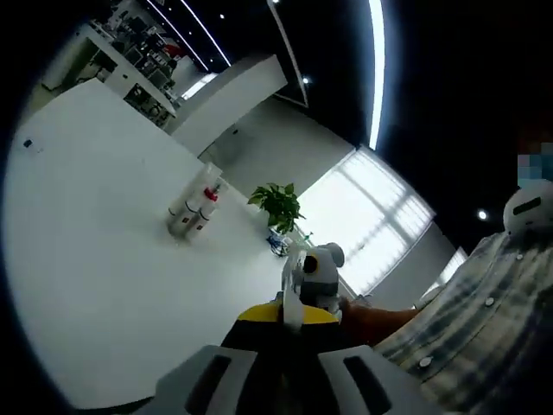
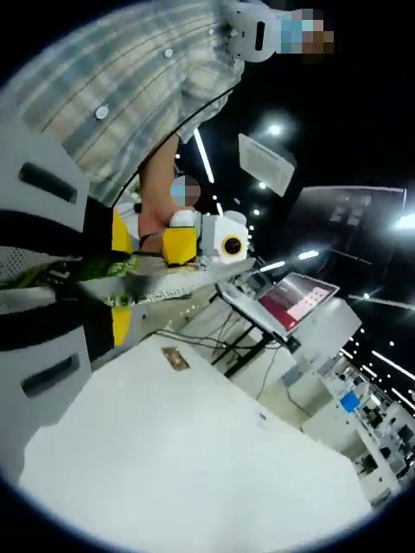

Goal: Arrange the skincare products in the storage area until every visible bottle or jar stands upright without overlapping.

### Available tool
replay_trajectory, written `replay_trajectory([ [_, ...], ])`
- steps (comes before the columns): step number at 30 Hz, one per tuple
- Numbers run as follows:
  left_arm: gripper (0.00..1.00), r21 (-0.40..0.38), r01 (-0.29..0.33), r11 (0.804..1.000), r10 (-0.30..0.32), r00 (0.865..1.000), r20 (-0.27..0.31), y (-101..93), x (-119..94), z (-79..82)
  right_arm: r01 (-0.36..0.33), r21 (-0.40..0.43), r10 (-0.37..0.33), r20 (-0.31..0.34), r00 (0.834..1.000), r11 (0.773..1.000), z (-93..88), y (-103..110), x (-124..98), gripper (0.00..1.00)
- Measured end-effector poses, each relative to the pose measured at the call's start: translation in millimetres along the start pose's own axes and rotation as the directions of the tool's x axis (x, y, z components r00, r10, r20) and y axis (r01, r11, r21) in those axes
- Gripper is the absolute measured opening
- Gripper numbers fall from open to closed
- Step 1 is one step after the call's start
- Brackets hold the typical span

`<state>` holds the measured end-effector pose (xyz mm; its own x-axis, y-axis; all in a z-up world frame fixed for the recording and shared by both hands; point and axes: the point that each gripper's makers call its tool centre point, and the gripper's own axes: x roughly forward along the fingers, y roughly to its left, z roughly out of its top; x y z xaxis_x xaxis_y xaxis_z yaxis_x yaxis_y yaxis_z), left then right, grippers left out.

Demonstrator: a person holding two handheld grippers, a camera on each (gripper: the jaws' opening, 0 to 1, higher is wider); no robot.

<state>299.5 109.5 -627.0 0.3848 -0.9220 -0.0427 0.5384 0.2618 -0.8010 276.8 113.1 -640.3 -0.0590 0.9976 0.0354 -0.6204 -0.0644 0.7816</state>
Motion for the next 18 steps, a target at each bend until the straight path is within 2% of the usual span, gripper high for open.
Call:
replay_trajectory([
  [1, 0.02, -0.013, -0.007, 1.0, 0.007, 1.0, 0.021, 1.8, 0, 3.2, -0.008, 0.008, 0.007, 0.044, 0.999, 1.0, 6.9, 1, -2, 0.01],
  [2, 0.02, -0.057, 0.004, 0.998, -0.002, 0.999, 0.039, 0.9, 0, 6.1, 0.013, 0.037, -0.015, 0.072, 0.997, 0.999, 11.4, -4, -3, 0.01],
  [6, 0.02, -0.054, 0.002, 0.999, -0.001, 1.0, 0.027, 3.0, -1, 4.8, 0.017, 0.038, -0.02, 0.076, 0.997, 0.999, 9.1, -4, -1, 0.01],
  [10, 0.04, -0.088, 0.014, 0.996, -0.01, 0.999, 0.047, 2.4, -1, 7.7, 0.013, 0.057, -0.02, 0.127, 0.992, 0.998, 15.4, -3, -2, 0.0],
  [11, 0.05, -0.096, 0.001, 0.995, 0.004, 0.999, 0.053, 5.0, 0, 8.7, 0.011, 0.081, -0.027, 0.2, 0.98, 0.997, 26.0, -4, -5, 0.0],
  [12, 0.09, -0.098, -0.007, 0.995, 0.013, 0.998, 0.061, 6.3, 0, 10.2, 0.002, 0.1, -0.025, 0.232, 0.972, 0.995, 30.6, -4, -8, 0.0],
  [14, 0.16, -0.058, -0.047, 0.997, 0.052, 0.996, 0.072, 11.0, 0, 11.5, -0.025, 0.152, -0.026, 0.321, 0.947, 0.988, 41.3, -6, -14, 0.0],
  [15, 0.17, -0.065, -0.046, 0.997, 0.051, 0.996, 0.067, 12.7, -1, 11.0, -0.018, 0.163, -0.039, 0.342, 0.939, 0.986, 42.9, -9, -17, 0.0],
  [17, 0.13, -0.081, -0.007, 0.997, 0.009, 1.0, 0.025, 5.4, 2, 3.8, -0.015, 0.159, -0.04, 0.337, 0.94, 0.987, 43.6, -11, -18, 0.0],
  [18, 0.09, -0.057, 0.01, 0.998, -0.009, 1.0, 0.007, 1.6, 2, 0.7, -0.018, 0.16, -0.039, 0.345, 0.938, 0.987, 45.4, -11, -18, 0.0],
])
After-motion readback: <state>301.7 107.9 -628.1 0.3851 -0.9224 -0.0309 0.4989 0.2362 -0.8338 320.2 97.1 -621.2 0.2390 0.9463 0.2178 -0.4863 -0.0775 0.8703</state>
